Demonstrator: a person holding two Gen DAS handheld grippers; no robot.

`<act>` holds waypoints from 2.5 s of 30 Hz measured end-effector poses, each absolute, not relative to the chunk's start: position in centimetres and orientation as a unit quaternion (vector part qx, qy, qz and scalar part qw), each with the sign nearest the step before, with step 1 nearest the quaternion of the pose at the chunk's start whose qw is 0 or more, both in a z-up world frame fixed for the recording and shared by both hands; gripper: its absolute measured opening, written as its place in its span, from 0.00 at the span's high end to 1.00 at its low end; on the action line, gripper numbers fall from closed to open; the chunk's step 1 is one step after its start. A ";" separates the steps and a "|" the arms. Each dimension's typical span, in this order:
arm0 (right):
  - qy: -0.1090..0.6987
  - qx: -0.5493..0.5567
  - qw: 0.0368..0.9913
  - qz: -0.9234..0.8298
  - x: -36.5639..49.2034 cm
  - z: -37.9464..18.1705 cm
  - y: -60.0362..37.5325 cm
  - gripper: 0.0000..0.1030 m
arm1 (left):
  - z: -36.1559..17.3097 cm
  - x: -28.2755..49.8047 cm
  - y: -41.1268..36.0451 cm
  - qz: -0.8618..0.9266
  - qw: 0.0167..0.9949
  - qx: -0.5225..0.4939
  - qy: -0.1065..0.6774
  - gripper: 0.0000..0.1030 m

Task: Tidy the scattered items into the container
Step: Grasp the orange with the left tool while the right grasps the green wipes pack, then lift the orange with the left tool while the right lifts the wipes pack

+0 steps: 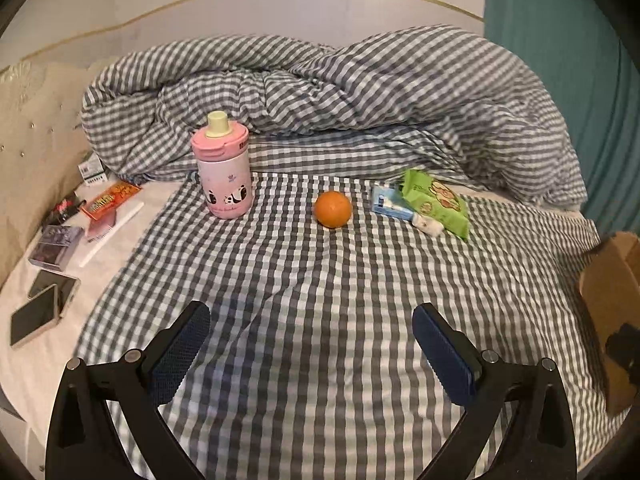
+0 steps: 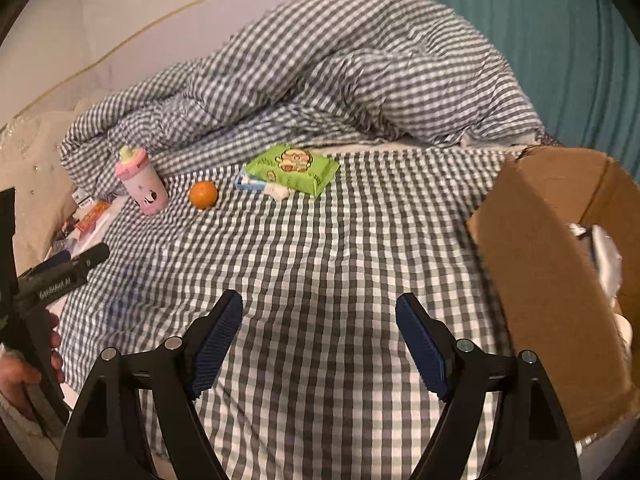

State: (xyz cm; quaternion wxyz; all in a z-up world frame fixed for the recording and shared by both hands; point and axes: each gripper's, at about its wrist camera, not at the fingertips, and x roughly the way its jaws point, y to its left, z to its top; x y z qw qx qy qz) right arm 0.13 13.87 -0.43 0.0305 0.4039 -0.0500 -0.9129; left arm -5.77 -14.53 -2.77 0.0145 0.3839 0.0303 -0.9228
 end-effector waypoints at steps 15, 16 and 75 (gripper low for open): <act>-0.048 0.415 0.099 -0.903 -13.2 -1.3 12.9 0.24 | -6.7 -18.7 -11.6 -0.910 -0.005 0.414 0.018 0.00; -0.037 0.410 0.104 -0.905 -14.1 -1.2 12.6 0.24 | -7.1 -19.6 -11.3 -0.910 -0.006 0.415 0.010 0.00; 0.126 0.422 0.151 -0.885 -29.9 -9.3 8.5 0.50 | -10.9 -24.1 -14.0 -0.921 -0.015 0.386 0.040 0.46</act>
